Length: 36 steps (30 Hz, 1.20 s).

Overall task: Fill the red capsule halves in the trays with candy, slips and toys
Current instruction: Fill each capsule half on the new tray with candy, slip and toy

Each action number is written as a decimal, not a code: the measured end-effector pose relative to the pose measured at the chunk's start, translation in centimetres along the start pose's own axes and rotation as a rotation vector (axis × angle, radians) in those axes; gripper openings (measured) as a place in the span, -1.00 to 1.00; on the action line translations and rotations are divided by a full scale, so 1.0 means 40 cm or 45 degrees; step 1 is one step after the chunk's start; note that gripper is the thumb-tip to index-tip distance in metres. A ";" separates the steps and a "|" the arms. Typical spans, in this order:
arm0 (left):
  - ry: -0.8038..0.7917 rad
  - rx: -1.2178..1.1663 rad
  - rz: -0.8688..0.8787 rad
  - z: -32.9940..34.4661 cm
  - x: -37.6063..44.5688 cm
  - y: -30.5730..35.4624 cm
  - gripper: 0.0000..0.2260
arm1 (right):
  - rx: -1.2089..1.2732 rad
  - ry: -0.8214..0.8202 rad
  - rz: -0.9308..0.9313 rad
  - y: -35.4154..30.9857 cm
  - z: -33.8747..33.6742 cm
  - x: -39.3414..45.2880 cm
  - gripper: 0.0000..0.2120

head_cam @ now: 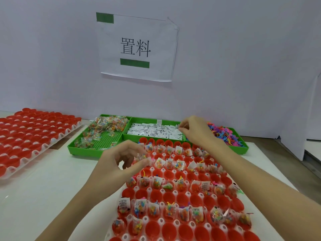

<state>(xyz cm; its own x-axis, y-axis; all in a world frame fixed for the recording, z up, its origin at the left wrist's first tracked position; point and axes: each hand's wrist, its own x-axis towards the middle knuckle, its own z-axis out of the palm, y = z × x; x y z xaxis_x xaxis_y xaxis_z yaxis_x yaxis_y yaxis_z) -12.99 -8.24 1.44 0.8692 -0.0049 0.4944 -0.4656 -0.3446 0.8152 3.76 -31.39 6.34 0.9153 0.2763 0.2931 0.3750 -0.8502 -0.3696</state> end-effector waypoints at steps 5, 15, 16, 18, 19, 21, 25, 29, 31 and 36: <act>0.043 -0.003 0.003 -0.011 0.006 -0.013 -0.82 | -0.239 -0.208 0.009 0.028 0.085 0.082 -0.88; 0.033 -0.001 0.038 -0.018 0.007 -0.011 -0.85 | -0.318 -0.171 0.069 0.036 0.123 0.110 -0.87; 0.030 -0.006 0.034 -0.016 0.006 -0.010 -0.85 | -0.307 -0.165 0.068 0.040 0.122 0.109 -0.87; 0.024 -0.010 0.023 -0.016 0.006 -0.010 -0.86 | -0.275 -0.167 0.066 0.045 0.118 0.109 -0.88; 0.021 -0.007 0.018 -0.015 0.006 -0.010 -0.87 | -0.244 -0.182 0.072 0.045 0.116 0.110 -0.89; 0.012 -0.002 0.009 -0.012 0.004 -0.011 -0.88 | -0.175 -0.244 0.085 0.043 0.110 0.112 -0.82; -0.005 -0.023 -0.028 -0.006 0.000 -0.011 -0.87 | -0.171 -0.320 0.090 0.035 0.109 0.118 -0.76; -0.012 -0.008 -0.030 -0.007 0.001 -0.010 -0.87 | -0.145 -0.308 0.106 0.035 0.118 0.124 -0.85; -0.007 -0.008 -0.032 -0.011 0.002 -0.011 -0.87 | -0.120 -0.328 0.111 0.037 0.118 0.124 -0.86; 0.019 -0.034 -0.056 -0.010 0.004 -0.013 -0.86 | 0.139 -0.125 0.114 0.043 0.099 0.122 -0.89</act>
<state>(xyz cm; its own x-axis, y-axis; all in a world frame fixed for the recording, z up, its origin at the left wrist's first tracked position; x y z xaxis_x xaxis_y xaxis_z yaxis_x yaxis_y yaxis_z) -12.68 -7.67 1.20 0.8865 0.0235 0.4622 -0.4315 -0.3189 0.8439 9.45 -29.72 3.64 0.9538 0.2484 0.1691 0.2999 -0.8213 -0.4852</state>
